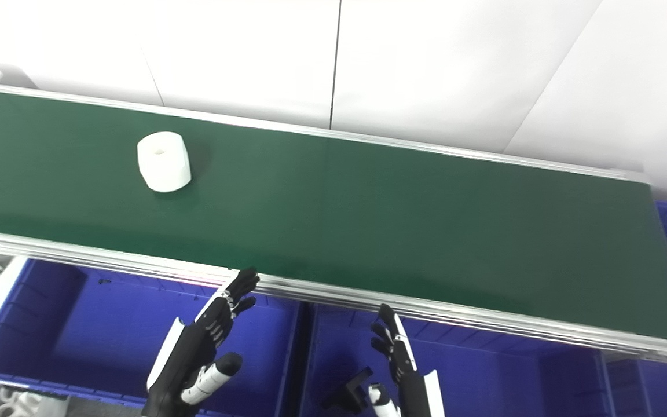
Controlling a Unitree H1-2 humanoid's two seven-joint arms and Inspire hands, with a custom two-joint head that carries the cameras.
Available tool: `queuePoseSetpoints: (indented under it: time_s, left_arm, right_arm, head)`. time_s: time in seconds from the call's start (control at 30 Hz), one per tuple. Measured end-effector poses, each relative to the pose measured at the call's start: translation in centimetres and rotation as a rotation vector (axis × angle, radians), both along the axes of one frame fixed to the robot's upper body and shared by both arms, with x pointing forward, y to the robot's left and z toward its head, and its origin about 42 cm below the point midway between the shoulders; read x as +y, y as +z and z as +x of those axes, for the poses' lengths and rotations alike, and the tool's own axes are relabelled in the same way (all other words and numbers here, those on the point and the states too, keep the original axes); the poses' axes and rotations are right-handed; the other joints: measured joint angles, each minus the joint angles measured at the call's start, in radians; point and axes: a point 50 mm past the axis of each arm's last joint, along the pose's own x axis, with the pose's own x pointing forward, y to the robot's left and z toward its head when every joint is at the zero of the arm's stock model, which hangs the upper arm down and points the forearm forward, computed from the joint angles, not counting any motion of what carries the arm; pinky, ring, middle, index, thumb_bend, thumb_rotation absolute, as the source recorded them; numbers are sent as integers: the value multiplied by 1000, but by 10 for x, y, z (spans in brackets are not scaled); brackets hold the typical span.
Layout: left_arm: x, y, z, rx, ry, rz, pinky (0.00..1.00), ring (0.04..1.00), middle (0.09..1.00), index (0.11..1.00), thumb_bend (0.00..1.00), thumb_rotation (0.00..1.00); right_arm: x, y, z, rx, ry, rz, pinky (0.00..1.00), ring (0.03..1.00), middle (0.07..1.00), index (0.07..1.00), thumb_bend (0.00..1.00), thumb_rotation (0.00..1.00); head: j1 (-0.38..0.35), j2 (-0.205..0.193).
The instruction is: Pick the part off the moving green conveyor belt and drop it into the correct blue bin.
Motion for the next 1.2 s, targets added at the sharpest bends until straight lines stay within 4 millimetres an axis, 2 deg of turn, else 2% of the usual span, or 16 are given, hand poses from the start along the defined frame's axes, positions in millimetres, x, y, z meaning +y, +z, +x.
queuePoseSetpoints:
  time_s: [0.13,0.57,1.0,1.2]
  left_arm:
    - [0,-5,-1,15,0,2,883,933,911,889,883,780]
    - [-1,-10,3,-10,-7,5,872,921,904,873,877,745]
    - [-4,-20,5,5,-16,3,879,928,895,852,869,725]
    - [-5,-22,6,-2,-19,2,860,917,895,849,874,735]
  right_arm:
    - [0,-3,-2,12,1,0,860,906,957,959,856,984]
    - [0,-8,1,18,-9,3,859,912,966,961,856,979]
    - [-1,-13,5,22,-9,2,856,909,960,965,846,972]
    - [-2,-17,6,29,-5,-3,848,910,961,964,870,974]
  head:
    - [6,-20]
    - [12,-45]
    - [25,-95]
    - [37,-97]
